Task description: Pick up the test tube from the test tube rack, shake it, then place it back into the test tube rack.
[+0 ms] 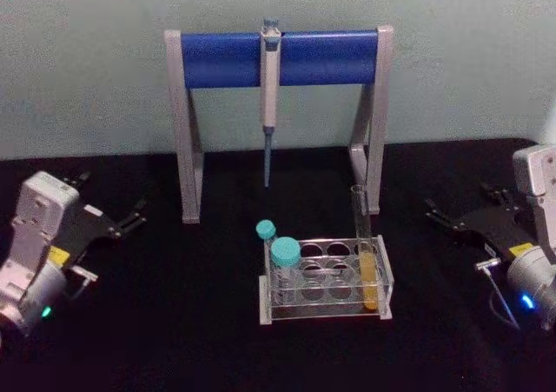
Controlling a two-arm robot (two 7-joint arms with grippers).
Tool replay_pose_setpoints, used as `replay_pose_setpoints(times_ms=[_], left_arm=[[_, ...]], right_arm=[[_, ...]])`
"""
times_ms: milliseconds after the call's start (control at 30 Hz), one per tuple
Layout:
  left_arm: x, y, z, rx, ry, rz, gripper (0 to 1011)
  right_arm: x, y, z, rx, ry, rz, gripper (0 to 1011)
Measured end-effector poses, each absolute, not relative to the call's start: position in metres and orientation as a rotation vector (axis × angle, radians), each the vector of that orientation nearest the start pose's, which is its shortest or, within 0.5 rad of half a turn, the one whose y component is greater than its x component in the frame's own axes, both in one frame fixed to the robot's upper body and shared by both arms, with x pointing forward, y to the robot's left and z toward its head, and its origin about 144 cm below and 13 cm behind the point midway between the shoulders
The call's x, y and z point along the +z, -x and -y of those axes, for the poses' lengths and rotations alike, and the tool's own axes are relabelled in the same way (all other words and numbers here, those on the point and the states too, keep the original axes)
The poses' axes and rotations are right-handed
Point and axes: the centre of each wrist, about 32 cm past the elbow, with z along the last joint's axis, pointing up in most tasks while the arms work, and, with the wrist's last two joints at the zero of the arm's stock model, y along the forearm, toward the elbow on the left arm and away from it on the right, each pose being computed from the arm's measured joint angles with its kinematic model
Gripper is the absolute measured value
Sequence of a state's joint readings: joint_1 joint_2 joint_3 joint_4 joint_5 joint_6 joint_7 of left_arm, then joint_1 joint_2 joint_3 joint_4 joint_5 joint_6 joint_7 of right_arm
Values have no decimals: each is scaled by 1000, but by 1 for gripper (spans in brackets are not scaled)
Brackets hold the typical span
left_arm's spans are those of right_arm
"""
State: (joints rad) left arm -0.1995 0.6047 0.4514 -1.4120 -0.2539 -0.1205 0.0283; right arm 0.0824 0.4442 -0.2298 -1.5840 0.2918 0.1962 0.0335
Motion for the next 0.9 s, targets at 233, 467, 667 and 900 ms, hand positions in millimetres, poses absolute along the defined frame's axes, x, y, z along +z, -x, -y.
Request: replay_pose_setpoints(times_ms=[233, 467, 667, 900], left_arm=[[1140, -489, -310, 1248, -304, 285, 1001], [1140, -489, -310, 1248, -304, 285, 1001], [1140, -489, -310, 1248, -304, 285, 1001], [1140, -489, -310, 1248, -304, 285, 1001]], right_arm=[[1168, -474, 287, -1332, 275, -7, 1000], [1169, -474, 287, -1332, 275, -6, 1000], [1169, -474, 287, -1332, 275, -6, 1000], [1169, -474, 287, -1332, 275, -6, 1000]])
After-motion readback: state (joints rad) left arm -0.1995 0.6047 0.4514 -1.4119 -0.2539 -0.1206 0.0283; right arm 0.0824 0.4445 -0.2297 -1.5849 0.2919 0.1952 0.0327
